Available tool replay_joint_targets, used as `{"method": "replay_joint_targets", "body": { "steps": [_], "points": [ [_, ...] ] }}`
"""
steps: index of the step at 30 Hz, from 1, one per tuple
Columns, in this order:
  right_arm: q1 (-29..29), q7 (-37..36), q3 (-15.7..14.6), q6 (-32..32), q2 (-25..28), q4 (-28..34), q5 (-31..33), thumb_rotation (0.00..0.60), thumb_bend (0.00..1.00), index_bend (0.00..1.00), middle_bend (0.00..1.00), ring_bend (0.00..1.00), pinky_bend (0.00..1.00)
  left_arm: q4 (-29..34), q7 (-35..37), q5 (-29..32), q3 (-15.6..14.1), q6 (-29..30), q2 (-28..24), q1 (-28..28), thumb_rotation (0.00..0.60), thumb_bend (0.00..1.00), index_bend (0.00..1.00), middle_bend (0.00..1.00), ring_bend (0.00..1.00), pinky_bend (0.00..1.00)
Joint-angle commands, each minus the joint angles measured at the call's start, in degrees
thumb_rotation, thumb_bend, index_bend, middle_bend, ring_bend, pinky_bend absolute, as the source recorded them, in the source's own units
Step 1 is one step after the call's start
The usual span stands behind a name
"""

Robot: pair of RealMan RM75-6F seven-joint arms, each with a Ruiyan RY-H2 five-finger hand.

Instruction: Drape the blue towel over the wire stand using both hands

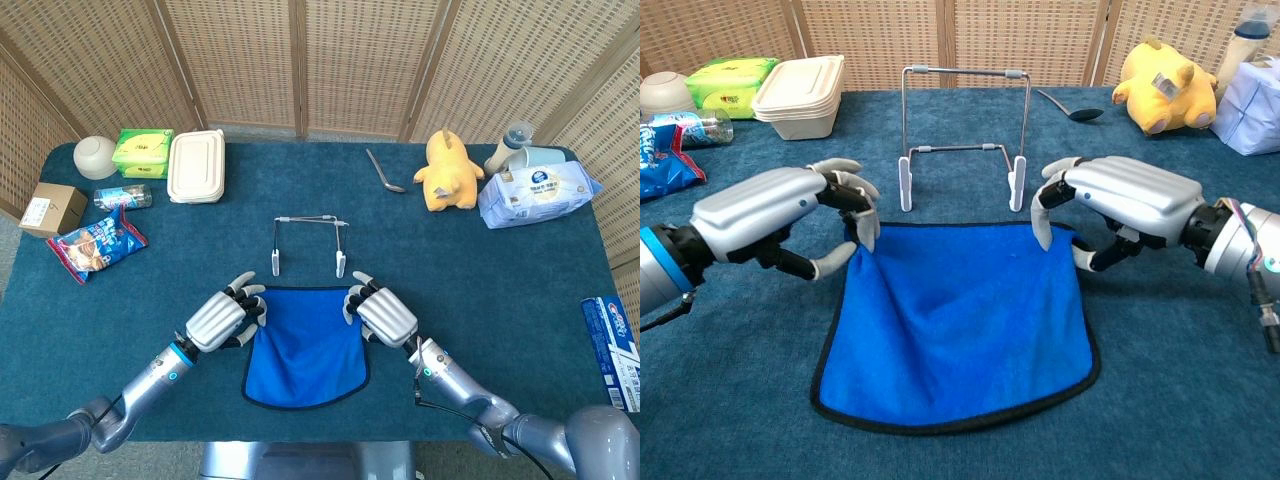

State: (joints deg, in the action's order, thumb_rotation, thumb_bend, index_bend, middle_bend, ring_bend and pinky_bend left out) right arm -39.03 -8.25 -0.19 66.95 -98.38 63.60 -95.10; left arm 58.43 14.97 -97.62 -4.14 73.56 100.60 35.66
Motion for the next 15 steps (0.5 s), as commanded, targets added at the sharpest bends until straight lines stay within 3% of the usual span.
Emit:
{"method": "replay_joint_targets", "body": {
  "steps": [1, 15],
  "points": [
    [0.1, 0.2, 0.8, 0.1, 1.1, 1.8, 0.8, 0.600, 0.48, 0.92, 0.47, 0.32, 0.14, 1.4, 0.0, 0.5, 0.4, 0.8, -1.1, -0.6, 0.600, 0.63, 0.83, 0.44, 0.22, 0.06],
    [0.5, 0.8, 5.7, -0.9, 7.7, 14.2, 6.5, 0.600, 0.48, 0.95, 0.50, 0.34, 0.14, 9.1, -0.2, 2.1, 3.4, 2.8, -6.0, -1.2, 0.600, 0.63, 0.83, 0.44, 0.22, 0.07]
  ]
}}
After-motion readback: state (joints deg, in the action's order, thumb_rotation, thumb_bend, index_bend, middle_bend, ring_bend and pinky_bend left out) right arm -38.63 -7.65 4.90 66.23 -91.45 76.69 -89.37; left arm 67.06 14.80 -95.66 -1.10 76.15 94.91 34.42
